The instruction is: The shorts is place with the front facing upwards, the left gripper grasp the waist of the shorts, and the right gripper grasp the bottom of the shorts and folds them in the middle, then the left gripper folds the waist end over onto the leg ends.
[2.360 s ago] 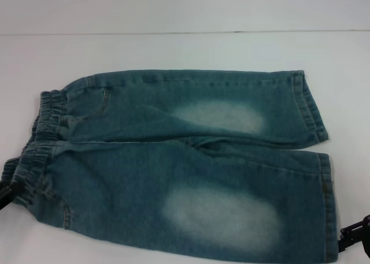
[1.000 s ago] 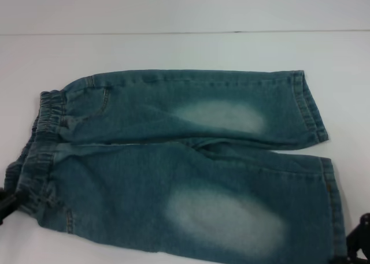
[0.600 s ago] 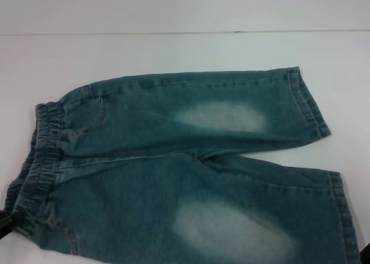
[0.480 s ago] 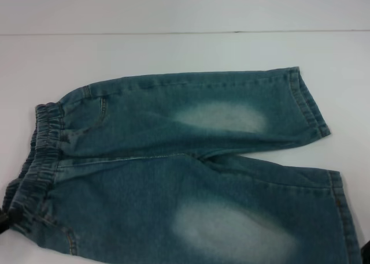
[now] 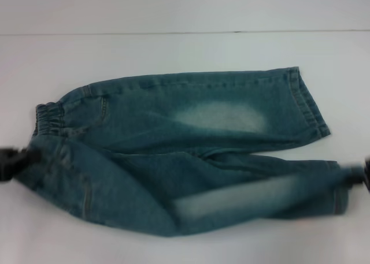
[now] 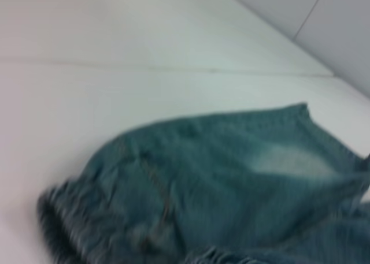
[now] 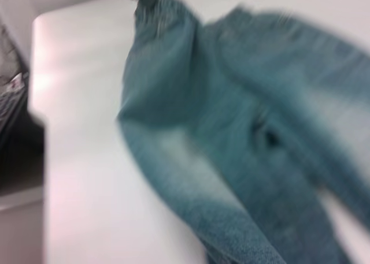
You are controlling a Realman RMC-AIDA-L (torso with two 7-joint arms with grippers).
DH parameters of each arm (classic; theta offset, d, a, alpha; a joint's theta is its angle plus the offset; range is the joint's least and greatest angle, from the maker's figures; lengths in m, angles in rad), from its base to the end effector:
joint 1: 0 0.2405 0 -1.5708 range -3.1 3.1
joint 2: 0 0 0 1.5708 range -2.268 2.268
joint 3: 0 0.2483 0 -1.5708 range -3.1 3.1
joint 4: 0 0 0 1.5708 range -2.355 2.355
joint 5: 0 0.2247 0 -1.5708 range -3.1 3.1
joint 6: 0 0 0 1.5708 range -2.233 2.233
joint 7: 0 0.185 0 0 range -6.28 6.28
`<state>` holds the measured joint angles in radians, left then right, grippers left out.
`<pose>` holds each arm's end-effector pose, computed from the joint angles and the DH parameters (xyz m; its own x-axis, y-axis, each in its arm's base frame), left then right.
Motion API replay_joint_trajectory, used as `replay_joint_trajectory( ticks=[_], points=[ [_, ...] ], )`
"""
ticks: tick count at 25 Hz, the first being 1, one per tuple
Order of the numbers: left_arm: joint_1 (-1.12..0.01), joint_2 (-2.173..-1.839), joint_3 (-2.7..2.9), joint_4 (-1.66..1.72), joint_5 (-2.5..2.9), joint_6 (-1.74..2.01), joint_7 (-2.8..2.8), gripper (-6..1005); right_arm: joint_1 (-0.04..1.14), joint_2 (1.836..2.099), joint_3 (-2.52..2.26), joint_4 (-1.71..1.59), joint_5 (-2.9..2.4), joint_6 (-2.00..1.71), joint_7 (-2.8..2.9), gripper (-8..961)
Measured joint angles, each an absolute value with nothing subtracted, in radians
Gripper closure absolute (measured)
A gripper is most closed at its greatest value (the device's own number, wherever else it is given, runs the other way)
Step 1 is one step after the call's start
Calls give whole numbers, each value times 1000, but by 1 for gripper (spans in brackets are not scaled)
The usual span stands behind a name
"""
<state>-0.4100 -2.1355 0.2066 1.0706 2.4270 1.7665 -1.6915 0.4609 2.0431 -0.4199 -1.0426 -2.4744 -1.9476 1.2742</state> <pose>-0.3371 0.2958 0.0568 0.5996 0.6471 0.4709 0.7948 -0.5504 -0.2557 0.3060 0.2910 0.0545 0.9467 -0.2763 -0.1657 -0.3046 -0.9350 -0.1815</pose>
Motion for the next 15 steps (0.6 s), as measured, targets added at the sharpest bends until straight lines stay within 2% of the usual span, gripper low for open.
replay_joint_trajectory(
  ticks=[8, 15],
  points=[
    [-535, -2135, 215, 1048, 2387, 1658, -1785, 946, 564, 2059, -420, -1010, -2363, -1690, 1330, 919],
    [-586, -2124, 277, 980, 2386, 1457, -1849, 943, 618, 2081, -428, -937, -2326, -1432, 1334, 920]
  ],
)
